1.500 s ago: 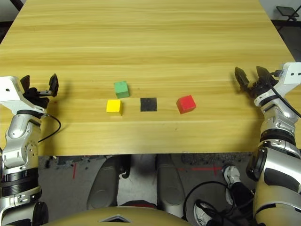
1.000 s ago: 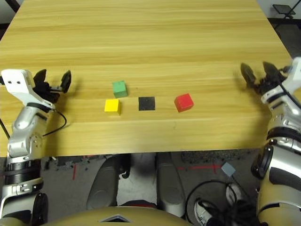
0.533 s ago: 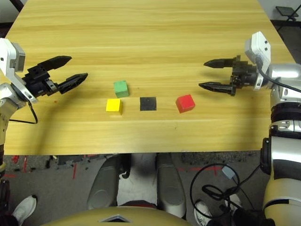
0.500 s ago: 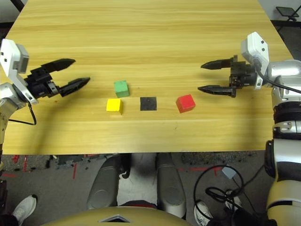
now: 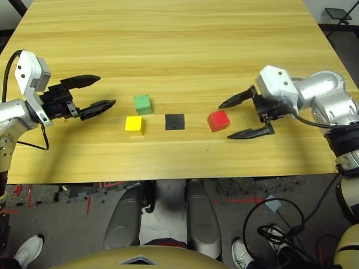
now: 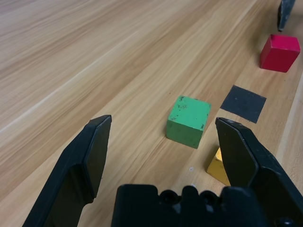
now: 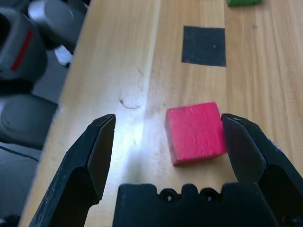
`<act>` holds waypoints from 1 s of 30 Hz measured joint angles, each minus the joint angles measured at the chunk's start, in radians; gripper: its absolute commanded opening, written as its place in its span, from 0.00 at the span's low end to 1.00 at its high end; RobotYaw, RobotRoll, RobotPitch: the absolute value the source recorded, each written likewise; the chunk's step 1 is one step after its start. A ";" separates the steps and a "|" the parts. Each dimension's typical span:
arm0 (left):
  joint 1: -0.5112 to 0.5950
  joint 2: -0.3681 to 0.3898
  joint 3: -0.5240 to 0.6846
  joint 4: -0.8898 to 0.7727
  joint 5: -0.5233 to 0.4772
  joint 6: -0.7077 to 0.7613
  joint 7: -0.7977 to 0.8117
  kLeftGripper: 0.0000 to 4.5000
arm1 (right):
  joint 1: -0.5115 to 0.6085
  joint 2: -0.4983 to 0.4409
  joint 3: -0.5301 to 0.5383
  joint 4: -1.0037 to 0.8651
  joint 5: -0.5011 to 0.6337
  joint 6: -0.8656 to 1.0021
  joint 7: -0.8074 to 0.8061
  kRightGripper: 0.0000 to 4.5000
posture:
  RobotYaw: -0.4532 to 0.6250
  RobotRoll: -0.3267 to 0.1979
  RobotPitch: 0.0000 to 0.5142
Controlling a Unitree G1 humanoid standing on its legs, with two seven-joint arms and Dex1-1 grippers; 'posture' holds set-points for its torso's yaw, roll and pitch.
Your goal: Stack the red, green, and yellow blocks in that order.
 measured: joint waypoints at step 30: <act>0.026 -0.019 -0.013 -0.054 0.018 0.020 0.059 1.00 | -0.166 0.222 -0.005 -0.038 -0.129 0.227 -0.011 0.45 | 0.78 0.51 0.43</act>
